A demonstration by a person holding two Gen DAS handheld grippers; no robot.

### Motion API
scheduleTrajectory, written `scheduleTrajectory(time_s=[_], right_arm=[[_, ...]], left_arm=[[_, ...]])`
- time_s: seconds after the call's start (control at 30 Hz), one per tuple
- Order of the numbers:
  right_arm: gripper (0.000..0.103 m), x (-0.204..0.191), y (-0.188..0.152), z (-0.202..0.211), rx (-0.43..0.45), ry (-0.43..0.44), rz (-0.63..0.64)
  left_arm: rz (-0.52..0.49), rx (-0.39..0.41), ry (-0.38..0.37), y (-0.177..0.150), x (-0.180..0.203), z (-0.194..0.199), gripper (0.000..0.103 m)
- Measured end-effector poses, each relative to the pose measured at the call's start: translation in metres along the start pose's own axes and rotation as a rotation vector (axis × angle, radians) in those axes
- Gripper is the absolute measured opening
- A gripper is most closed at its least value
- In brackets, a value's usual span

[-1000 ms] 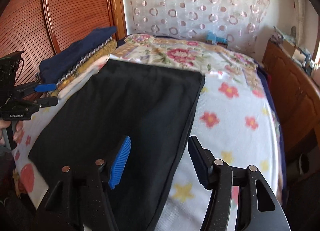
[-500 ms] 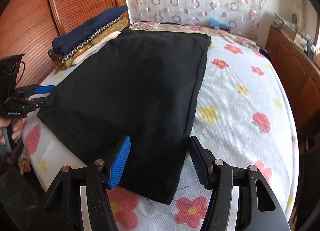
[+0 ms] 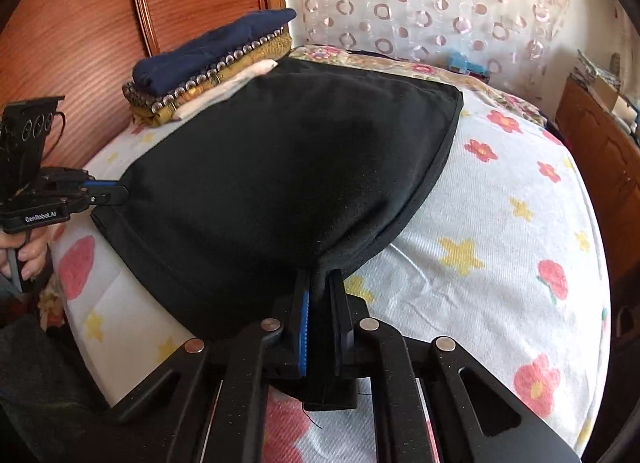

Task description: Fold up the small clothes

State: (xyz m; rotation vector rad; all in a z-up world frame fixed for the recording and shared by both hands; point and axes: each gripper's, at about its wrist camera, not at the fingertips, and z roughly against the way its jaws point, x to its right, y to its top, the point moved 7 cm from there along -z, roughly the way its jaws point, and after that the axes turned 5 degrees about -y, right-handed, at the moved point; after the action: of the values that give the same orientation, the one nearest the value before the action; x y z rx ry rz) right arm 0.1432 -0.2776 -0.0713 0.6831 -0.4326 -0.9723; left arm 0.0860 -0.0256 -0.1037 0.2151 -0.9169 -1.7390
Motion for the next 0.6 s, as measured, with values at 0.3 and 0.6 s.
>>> scheduleTrajectory(time_s=[0.3,0.6], right_arm=[[0.007,0.028,0.058,0.035,0.177,0.078,-0.067],[0.008,0.086,0.148,-0.012,0.190,0.056,-0.135]], left_arm=[[-0.013,0.171,0.037,0.092,-0.004,0.027,0.004],[0.036,0.203,0.131,0.192,-0.058,-0.028,0.004]])
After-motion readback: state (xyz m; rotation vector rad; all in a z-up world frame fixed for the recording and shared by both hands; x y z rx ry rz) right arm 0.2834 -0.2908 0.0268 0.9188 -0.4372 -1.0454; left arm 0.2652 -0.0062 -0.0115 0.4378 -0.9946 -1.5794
